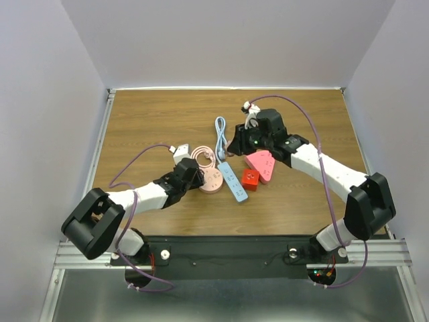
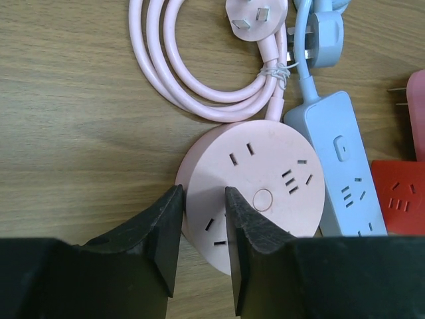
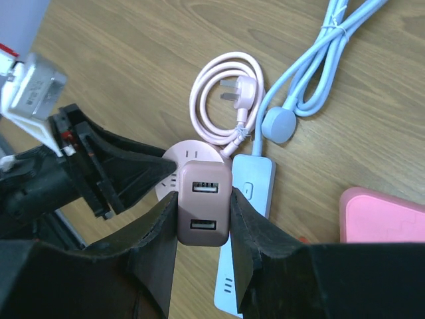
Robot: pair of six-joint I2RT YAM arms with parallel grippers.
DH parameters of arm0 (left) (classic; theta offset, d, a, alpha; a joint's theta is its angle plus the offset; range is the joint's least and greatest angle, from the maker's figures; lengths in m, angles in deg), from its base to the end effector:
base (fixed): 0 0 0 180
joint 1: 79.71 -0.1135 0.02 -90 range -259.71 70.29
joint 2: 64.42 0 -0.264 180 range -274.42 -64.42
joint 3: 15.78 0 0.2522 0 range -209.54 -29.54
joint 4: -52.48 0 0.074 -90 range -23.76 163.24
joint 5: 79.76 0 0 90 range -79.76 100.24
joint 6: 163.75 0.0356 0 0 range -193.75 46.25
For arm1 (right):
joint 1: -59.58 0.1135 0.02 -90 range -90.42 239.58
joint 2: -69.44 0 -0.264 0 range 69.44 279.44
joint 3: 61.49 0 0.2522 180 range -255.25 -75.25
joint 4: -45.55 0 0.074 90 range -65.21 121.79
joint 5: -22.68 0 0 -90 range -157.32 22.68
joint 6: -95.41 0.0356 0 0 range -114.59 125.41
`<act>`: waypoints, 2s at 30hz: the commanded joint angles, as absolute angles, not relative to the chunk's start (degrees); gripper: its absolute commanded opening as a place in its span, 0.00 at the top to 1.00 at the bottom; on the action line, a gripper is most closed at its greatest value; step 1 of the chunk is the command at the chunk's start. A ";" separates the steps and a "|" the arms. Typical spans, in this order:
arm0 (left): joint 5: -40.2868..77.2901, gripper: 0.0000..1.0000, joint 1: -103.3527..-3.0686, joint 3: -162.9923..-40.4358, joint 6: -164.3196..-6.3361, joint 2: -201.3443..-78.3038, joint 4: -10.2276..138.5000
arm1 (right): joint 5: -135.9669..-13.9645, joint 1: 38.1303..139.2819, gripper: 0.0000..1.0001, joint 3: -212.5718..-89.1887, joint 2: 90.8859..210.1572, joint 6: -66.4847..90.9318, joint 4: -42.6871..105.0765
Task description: Insert the plug
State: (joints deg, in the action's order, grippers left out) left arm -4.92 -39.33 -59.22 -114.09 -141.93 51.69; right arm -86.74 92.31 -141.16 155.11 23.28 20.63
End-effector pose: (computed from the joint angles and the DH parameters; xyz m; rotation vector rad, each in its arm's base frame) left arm 0.2059 -0.1629 0.1705 -0.1553 2.1725 -0.5391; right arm 0.2823 0.1955 0.2951 -0.4945 2.1473 0.8705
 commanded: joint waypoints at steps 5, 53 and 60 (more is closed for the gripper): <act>-3.03 0.41 -40.95 -58.37 -112.07 -134.23 54.90 | -77.09 98.43 0.99 -142.75 157.42 22.99 22.65; -0.22 0.09 -58.88 -55.83 -103.54 -121.63 57.45 | -56.52 114.86 0.99 -147.14 172.36 28.88 22.39; 0.22 0.09 -58.88 -56.09 -103.54 -122.16 57.54 | -56.25 114.95 0.99 -146.88 173.15 28.70 21.42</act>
State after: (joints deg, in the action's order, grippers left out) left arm -0.26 -58.45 -56.13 -104.60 -122.70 58.03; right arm -57.61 114.34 -147.08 172.77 28.19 21.24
